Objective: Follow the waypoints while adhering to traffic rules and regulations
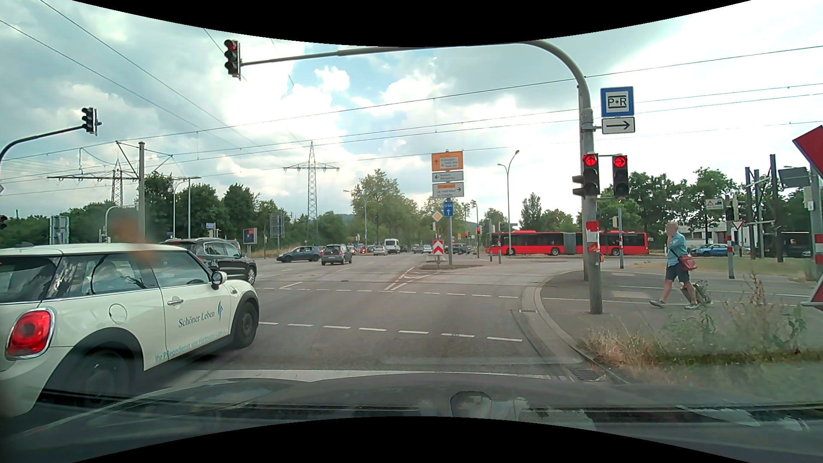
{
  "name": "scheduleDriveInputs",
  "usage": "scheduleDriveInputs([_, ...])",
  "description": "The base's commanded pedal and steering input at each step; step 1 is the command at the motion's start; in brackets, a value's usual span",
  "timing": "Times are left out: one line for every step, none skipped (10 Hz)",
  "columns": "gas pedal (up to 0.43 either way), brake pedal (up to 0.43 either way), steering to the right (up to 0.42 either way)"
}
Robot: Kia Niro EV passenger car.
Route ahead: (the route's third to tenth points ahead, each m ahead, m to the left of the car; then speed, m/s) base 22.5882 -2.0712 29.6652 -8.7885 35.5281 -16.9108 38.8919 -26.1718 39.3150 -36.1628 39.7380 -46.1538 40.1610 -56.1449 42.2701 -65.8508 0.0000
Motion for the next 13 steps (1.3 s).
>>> scheduleDriveInputs([0.000,0.274,0.004])
scheduleDriveInputs([0.000,0.274,0.004])
scheduleDriveInputs([0.000,0.274,0.004])
scheduleDriveInputs([0.000,0.280,0.004])
scheduleDriveInputs([0.000,0.280,0.004])
scheduleDriveInputs([0.000,0.274,0.004])
scheduleDriveInputs([0.000,0.274,0.004])
scheduleDriveInputs([0.000,0.274,0.004])
scheduleDriveInputs([0.000,0.274,0.004])
scheduleDriveInputs([0.000,0.274,0.004])
scheduleDriveInputs([0.000,0.274,0.004])
scheduleDriveInputs([0.000,0.280,0.004])
scheduleDriveInputs([0.000,0.280,0.004])
